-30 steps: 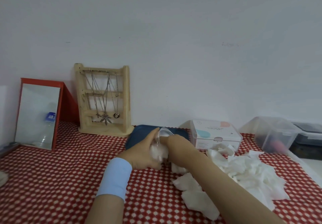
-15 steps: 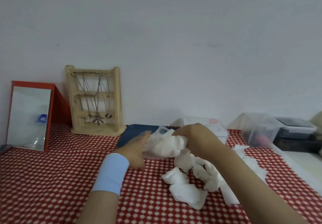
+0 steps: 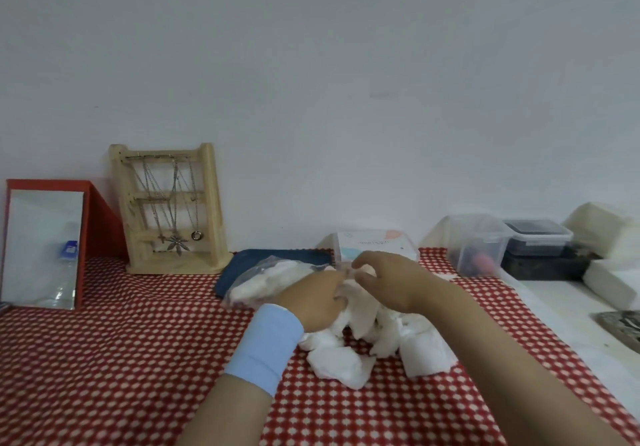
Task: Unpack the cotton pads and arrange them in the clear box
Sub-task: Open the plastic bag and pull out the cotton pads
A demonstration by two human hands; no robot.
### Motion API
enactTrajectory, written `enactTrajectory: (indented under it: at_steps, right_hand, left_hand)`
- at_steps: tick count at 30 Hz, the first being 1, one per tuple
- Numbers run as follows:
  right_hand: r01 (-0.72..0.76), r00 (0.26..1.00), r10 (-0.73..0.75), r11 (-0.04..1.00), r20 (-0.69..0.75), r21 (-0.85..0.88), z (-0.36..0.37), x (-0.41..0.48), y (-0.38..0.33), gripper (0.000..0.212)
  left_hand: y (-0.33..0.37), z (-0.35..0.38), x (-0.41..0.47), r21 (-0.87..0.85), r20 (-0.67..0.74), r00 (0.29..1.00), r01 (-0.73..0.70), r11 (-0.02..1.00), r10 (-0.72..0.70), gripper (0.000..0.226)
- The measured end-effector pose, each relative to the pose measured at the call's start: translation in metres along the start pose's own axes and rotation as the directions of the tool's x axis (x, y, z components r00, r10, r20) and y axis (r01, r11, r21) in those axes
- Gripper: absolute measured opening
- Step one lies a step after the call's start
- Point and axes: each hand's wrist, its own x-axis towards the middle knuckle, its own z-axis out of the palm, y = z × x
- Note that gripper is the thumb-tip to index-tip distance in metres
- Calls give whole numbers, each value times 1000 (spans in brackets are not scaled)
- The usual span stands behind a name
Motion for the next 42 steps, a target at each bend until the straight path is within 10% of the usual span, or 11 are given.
enactTrajectory:
  at_steps: [6, 13, 23, 28, 33, 42]
  right_hand:
    - [-89, 949, 150, 972, 277, -220, 20, -8, 21, 49]
    - [-17, 1000, 19, 988, 10, -152, 6, -14, 33, 59]
    - [-103, 953, 153, 975, 262, -195, 14, -18, 31, 39]
    - [27, 999, -20, 991, 51, -135, -3, -7, 10, 49]
    - [119, 966, -87, 986, -245, 118, -6, 16, -25, 40]
    - [174, 985, -167, 900, -52, 400, 20, 49, -57, 50]
  left_hand:
    - [17, 30, -2, -24, 146, 989, 33, 999, -29, 83]
    - [30, 27, -1, -245, -4, 998, 61, 968, -64, 58]
    - [53, 35, 1, -261, 164, 985, 102, 960, -60, 106]
    - [35, -3, -3, -291, 92, 996, 38, 956, -11, 91]
    - [-4, -47, -6, -482, -268, 959, -55, 874, -87, 49]
    - [-42, -49, -6, -570, -217, 957, 38, 821, -195, 35]
